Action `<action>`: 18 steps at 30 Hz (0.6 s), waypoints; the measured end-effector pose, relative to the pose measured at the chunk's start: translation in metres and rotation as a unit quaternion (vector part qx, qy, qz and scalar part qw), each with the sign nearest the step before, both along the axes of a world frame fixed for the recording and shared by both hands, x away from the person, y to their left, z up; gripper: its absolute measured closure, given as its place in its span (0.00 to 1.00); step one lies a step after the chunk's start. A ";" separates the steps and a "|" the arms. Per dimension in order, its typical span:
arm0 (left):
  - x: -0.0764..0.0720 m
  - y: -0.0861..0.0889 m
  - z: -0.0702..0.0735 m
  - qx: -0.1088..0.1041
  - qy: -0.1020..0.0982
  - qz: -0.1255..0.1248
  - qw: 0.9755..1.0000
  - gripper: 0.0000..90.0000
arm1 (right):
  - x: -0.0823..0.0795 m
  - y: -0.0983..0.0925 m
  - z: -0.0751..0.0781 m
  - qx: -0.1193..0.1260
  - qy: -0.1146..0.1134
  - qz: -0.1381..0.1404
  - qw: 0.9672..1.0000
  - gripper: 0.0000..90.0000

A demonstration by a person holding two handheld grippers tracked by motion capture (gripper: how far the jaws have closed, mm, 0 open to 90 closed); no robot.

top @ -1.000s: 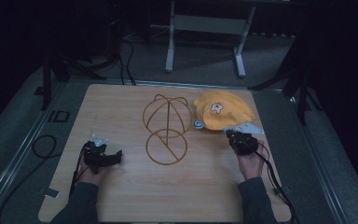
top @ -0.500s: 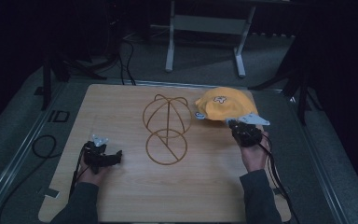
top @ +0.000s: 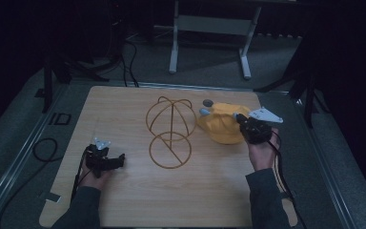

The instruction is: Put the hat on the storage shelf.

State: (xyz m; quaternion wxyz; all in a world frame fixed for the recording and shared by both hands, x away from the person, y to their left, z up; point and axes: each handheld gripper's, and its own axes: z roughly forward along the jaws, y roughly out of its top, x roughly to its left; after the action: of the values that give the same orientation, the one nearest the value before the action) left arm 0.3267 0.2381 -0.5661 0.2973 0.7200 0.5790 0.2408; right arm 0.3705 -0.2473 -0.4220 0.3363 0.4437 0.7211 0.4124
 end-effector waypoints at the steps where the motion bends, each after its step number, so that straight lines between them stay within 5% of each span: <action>1: 0.000 0.000 0.000 0.000 0.000 0.000 1.000 0.13 | 0.000 0.000 0.000 -0.002 0.002 -0.001 1.000 0.96; 7: 0.000 0.000 0.000 0.000 0.000 0.000 1.000 0.13 | -0.005 -0.002 -0.005 -0.001 0.018 -0.004 1.000 0.95; 18: 0.000 0.000 0.000 0.001 0.001 0.000 1.000 0.13 | -0.016 0.000 0.001 -0.027 0.044 0.044 0.998 0.86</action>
State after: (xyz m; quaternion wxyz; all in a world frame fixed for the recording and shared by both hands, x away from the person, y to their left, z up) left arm 0.3267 0.2381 -0.5660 0.2965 0.7203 0.5790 0.2406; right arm 0.3547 -0.2478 -0.4209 0.2979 0.4195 0.7651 0.3872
